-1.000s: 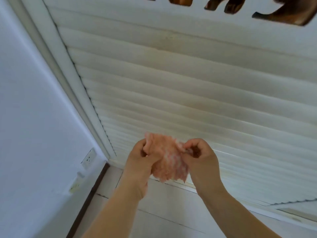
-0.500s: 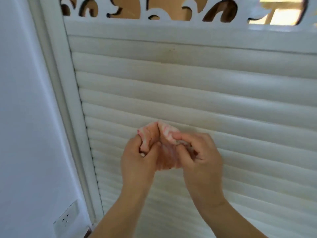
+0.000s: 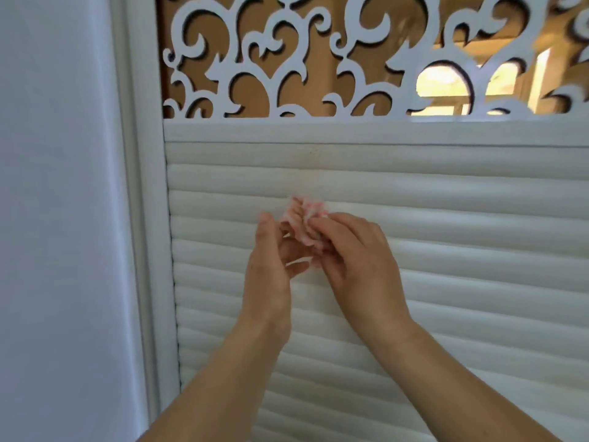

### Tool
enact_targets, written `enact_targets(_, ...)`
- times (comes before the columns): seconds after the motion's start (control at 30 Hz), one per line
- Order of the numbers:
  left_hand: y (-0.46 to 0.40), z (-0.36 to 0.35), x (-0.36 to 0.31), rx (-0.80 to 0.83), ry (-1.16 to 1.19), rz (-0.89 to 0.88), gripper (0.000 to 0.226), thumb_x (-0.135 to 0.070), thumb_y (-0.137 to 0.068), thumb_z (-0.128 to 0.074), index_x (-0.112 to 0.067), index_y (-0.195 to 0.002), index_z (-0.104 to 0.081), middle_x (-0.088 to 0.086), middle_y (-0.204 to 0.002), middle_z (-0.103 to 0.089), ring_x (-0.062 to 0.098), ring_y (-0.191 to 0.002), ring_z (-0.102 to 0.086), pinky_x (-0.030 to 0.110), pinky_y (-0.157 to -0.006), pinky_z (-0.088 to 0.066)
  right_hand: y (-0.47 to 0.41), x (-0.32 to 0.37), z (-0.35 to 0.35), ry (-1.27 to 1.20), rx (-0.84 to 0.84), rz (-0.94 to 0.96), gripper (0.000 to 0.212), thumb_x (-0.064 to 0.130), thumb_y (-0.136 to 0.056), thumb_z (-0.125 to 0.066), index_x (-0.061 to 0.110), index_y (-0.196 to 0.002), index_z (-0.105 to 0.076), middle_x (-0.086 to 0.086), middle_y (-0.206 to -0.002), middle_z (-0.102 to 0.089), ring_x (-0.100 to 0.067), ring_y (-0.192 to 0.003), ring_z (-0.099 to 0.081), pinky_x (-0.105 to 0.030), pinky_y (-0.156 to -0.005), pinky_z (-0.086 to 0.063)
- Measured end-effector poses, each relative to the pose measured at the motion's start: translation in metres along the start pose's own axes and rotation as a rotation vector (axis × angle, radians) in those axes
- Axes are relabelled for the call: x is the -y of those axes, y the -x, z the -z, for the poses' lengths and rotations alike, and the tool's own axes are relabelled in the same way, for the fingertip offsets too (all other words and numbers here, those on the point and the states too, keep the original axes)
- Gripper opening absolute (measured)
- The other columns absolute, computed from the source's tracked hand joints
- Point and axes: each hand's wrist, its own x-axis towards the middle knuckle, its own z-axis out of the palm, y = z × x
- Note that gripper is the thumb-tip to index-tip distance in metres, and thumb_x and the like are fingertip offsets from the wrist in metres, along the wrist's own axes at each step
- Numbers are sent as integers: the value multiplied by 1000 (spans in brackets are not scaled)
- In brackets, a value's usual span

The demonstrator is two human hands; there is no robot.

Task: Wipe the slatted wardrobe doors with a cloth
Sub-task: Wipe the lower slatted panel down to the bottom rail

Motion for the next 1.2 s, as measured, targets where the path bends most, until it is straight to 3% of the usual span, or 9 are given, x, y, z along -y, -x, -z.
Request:
enact_targets(0.1,-15,-7,-10,52,-37,-58,54,-43,-98,-19,-18,-88,-67,-3,-77,-70,8,-76,-60,30,-75,-42,-25,0,10,84,-98,69,31,13,-83,-47,10,-105,-69,-5,-105,-66,-29,-89,-56,-15,-81,-33)
enact_targets(0.2,-32,-11,-15,119,-8,-83,47,-40,-99,-24,-22,-87,-67,-4,-86,-66,11,-80,-55,29,-73,-43,-47,-5,19,204,-201,144,27,12,-85,-48,6,-97,-72,-8,-100,-68,-36,-85,-59,-21,-75,-35)
enact_targets(0.33,-59,1,-10,28,-293,-285,20,-21,-94,-46,-25,-101,-64,-7,-102,-64,6,-83,-56,27,-80,-47,-70,-27,20,387,-292,193,24,7,-85,-51,3,-96,-72,-11,-101,-68,-37,-88,-59,-25,-77,-34)
enact_targets(0.47,-82,35,3,-92,-654,-510,33,-4,-87,-51,-21,-115,-58,-8,-108,-50,11,-97,-51,30,-89,-44,-76,-37,-3,471,-316,210,28,2,-82,-49,2,-99,-71,-15,-103,-67,-28,-97,-50,-33,-87,-38)
enact_targets(0.6,-91,64,10,-144,-877,-576,53,4,-85,-47,-17,-133,-45,-1,-128,-46,17,-119,-36,14,-95,-23,-80,-20,-39,500,-261,204,38,1,-84,-42,1,-111,-68,-16,-111,-66,-35,-102,-61,-39,-94,-39)
enact_targets(0.77,-97,79,16,-117,-862,-582,70,13,-82,-41,-18,-144,-28,-3,-134,-48,15,-118,-40,8,-90,-23,-97,19,-86,551,-85,254,47,9,-78,-34,1,-108,-69,-18,-106,-68,-35,-100,-63,-40,-89,-51)
enact_targets(0.9,-96,77,17,-152,-854,-600,75,14,-83,-41,-22,-146,-22,-6,-133,-49,15,-114,-43,17,-89,-30,-105,23,-100,552,56,280,48,14,-81,-33,3,-112,-67,-16,-111,-67,-35,-104,-63,-44,-86,-53)
enact_targets(1.1,-98,78,26,-190,-851,-657,75,16,-79,-40,-17,-145,-24,-4,-132,-51,13,-115,-36,35,-100,-33,-99,-8,-58,647,-66,335,39,9,-82,-41,9,-108,-70,-10,-108,-69,-31,-101,-65,-40,-83,-52)
enact_targets(1.2,-100,77,29,-212,-845,-656,76,16,-80,-39,-20,-145,-23,-7,-132,-49,12,-117,-35,31,-102,-26,-86,-30,-25,713,-181,285,34,12,-86,-44,12,-108,-70,-6,-109,-69,-28,-105,-60,-36,-83,-47)
